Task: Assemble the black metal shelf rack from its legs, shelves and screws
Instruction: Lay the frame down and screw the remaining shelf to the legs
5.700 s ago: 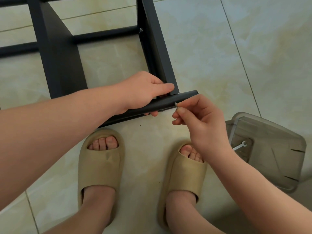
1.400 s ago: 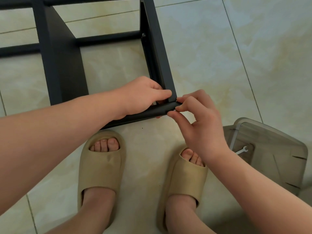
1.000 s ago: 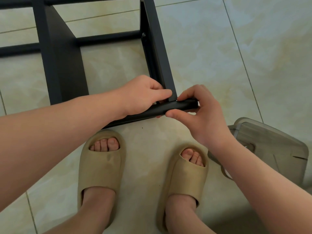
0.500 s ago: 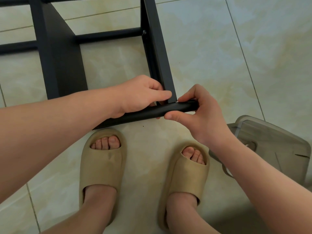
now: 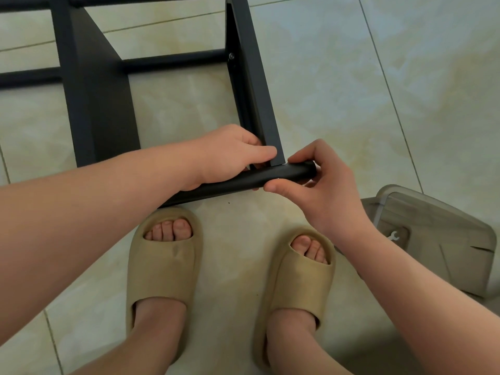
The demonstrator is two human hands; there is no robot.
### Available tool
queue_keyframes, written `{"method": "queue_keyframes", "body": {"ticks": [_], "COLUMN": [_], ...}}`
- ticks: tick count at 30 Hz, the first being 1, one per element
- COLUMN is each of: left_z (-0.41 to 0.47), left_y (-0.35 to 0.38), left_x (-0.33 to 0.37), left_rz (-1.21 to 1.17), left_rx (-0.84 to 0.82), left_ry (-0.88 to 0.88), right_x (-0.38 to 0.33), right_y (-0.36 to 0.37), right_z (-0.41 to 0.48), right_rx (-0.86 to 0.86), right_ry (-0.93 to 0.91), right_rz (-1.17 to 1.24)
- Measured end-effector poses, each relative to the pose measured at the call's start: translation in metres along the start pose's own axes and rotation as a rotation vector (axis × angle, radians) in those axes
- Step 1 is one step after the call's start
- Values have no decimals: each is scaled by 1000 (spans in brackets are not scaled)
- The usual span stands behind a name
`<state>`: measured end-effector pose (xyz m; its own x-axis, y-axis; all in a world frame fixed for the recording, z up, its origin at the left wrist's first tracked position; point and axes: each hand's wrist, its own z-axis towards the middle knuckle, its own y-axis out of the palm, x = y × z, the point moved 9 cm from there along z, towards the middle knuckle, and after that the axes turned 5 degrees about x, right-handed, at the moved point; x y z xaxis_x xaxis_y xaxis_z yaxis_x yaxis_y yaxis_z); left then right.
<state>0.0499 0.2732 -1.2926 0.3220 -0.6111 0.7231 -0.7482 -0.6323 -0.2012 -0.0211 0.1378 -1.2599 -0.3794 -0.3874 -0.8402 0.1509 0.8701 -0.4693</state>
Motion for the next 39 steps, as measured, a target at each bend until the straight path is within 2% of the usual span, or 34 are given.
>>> {"method": "queue_keyframes", "body": {"ticks": [7,14,19,27,34,39], "left_z": [0,-3,-5,-5,-4,-7], "left_y": [-1,-8,-10,-1,0,7], "left_x": [-2,0,6,-3,-5,-5], "left_rz": [-45,-2,-3,-44,-43,-92], "left_rx": [50,137,108,9,40,-41], "left_ry": [31,51,80,10,24,16], "right_x": [9,11,8,9,-3,5], "right_y": [2,0,1,4,0,0], "right_z": [-4,-5,1,-5,-12,-10], "right_rx": [-79,-19,-19,-33,35,31], "right_ry": [23,6,22,-8,-138,-42], "right_rz": [170,146,146,133,2,98]}}
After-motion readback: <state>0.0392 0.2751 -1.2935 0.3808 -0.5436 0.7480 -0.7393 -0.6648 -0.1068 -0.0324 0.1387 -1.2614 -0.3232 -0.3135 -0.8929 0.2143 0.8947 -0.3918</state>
